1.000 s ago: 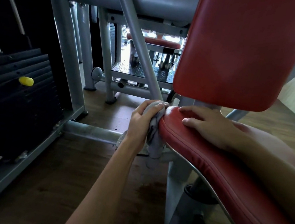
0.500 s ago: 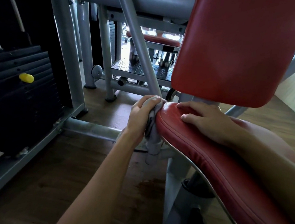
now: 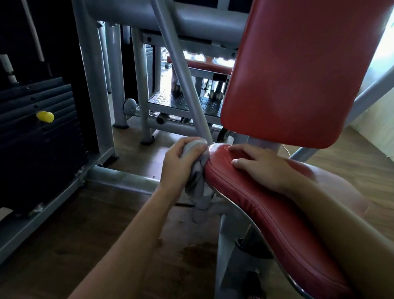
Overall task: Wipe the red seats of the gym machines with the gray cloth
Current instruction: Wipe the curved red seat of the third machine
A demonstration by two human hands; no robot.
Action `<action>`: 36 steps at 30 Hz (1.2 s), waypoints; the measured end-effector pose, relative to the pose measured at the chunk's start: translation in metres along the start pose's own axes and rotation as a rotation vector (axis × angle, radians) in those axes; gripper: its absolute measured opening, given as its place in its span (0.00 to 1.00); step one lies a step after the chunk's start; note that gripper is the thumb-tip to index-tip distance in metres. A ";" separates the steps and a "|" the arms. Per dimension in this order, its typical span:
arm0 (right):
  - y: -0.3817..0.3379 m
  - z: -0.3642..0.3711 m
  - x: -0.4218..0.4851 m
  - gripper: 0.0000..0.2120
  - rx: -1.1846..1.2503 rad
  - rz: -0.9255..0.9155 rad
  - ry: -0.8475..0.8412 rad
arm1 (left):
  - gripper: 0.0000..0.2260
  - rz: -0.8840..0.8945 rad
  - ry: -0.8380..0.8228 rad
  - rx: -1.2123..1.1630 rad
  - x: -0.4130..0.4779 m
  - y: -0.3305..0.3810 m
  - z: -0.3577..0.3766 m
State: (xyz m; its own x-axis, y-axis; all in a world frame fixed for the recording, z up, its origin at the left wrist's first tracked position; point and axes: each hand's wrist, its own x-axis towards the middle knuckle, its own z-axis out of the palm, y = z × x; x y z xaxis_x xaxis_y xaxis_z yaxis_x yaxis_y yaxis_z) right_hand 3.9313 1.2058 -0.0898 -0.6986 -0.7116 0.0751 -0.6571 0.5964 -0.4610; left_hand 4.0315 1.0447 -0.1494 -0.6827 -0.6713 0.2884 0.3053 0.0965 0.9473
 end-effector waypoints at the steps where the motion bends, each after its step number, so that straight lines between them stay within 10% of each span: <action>1: -0.001 -0.001 -0.001 0.20 0.002 -0.001 -0.005 | 0.17 -0.028 -0.003 -0.036 0.010 0.003 0.003; 8: -0.001 0.000 0.001 0.21 0.003 -0.017 -0.010 | 0.04 0.095 0.004 0.079 -0.024 -0.009 0.002; 14: -0.001 0.000 -0.001 0.21 0.025 -0.013 -0.024 | 0.15 -0.082 -0.060 -0.019 0.027 -0.003 0.016; 30: 0.006 -0.010 -0.001 0.17 0.169 -0.046 -0.034 | 0.06 0.062 -0.059 0.213 0.000 0.003 -0.004; 36: 0.042 -0.019 -0.037 0.18 -0.128 -0.030 0.006 | 0.13 0.219 0.092 0.269 -0.092 0.012 0.029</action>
State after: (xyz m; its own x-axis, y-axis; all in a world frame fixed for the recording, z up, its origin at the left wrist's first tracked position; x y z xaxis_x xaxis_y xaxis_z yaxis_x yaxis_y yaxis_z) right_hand 3.9238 1.2641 -0.0947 -0.6799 -0.7274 0.0928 -0.7078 0.6180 -0.3421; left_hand 4.0785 1.1292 -0.1602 -0.5542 -0.6754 0.4865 0.2437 0.4273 0.8707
